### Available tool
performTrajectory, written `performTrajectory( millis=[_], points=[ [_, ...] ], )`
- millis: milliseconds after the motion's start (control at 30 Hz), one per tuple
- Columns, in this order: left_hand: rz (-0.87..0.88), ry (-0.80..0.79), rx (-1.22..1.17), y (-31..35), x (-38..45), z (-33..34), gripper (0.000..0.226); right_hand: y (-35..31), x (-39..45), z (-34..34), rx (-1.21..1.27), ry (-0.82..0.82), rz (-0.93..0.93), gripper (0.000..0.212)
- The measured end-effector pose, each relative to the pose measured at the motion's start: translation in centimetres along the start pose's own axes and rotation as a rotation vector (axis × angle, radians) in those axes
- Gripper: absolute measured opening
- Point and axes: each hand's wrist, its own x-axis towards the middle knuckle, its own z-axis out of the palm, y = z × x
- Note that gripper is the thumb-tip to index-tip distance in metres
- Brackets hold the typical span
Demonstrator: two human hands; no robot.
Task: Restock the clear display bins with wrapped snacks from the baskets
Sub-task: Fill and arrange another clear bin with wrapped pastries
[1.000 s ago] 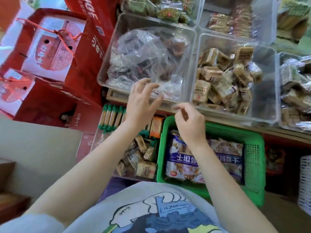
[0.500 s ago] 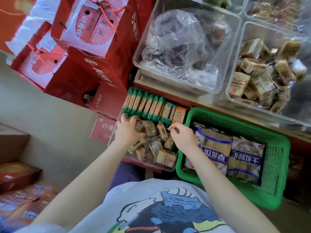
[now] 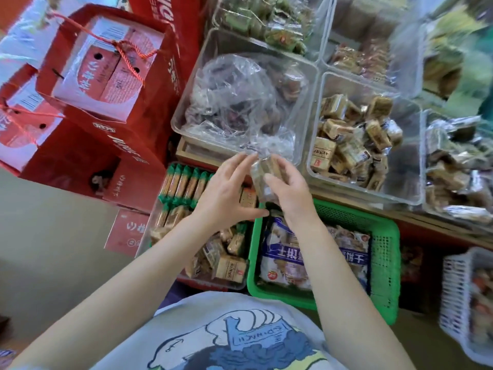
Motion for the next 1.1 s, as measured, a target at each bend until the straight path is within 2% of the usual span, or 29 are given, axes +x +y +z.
performTrajectory(
  millis=[133,233,300,400,500,533,600,667,733,767,833,867,900,1000,1100],
  points=[
    [-0.079,-0.038,0.349,-0.1,3.6,0.5,0.093,-3.6,1.2,-6.5,-0.132,0.381,-0.204,0.056],
    [-0.104,-0.098,0.482,-0.5,4.1,1.1,0.087,-4.5,4.8,-9.9,-0.436,0.555,-0.274,0.06],
    [-0.098,-0.116,0.52,-0.8,3.9,1.4,0.088,-4.1,7.4,-11.1,-0.746,0.521,-0.265,0.059],
    [-0.103,-0.138,0.513,-0.8,4.1,1.3,0.087,-2.9,9.7,-12.0,-1.084,0.434,-0.094,0.064],
    [-0.107,-0.158,0.523,-0.7,4.3,1.3,0.089,-3.3,10.0,-12.1,-1.079,0.552,0.008,0.071],
    [-0.106,-0.166,0.517,-0.8,4.3,1.2,0.089,-3.5,9.8,-11.9,-1.065,0.591,-0.009,0.071],
    [-0.102,-0.174,0.501,-0.7,4.4,1.0,0.089,-3.5,8.8,-10.9,-1.05,0.639,-0.178,0.063],
    [-0.076,-0.137,0.45,-0.6,4.4,0.7,0.083,-2.8,7.2,-8.6,-0.987,0.614,-0.461,0.044],
    [-0.087,0.012,0.344,-0.6,3.6,0.6,0.07,-1.0,5.1,-5.8,-0.871,0.518,-0.677,0.028],
    [-0.112,0.128,0.307,-0.9,2.8,0.7,0.061,0.2,4.0,-4.5,-0.82,0.438,-0.712,0.027],
    [-0.207,0.302,0.311,-2.4,1.0,1.1,0.046,2.6,2.3,-2.4,-0.744,0.276,-0.623,0.024],
    [-0.286,0.275,0.323,-3.3,0.0,1.2,0.042,3.9,1.9,-1.6,-0.723,0.21,-0.53,0.022],
    [-0.392,0.17,0.333,-4.3,-0.8,1.3,0.043,5.2,1.6,-0.9,-0.71,0.149,-0.423,0.021],
    [-0.673,-0.234,0.391,-6.9,-3.2,2.3,0.059,8.4,1.2,0.4,-0.72,0.003,-0.174,0.022],
    [-0.641,-0.431,0.486,-8.7,-4.8,3.6,0.08,10.0,0.6,1.1,-0.722,-0.063,-0.07,0.02]
  ],
)
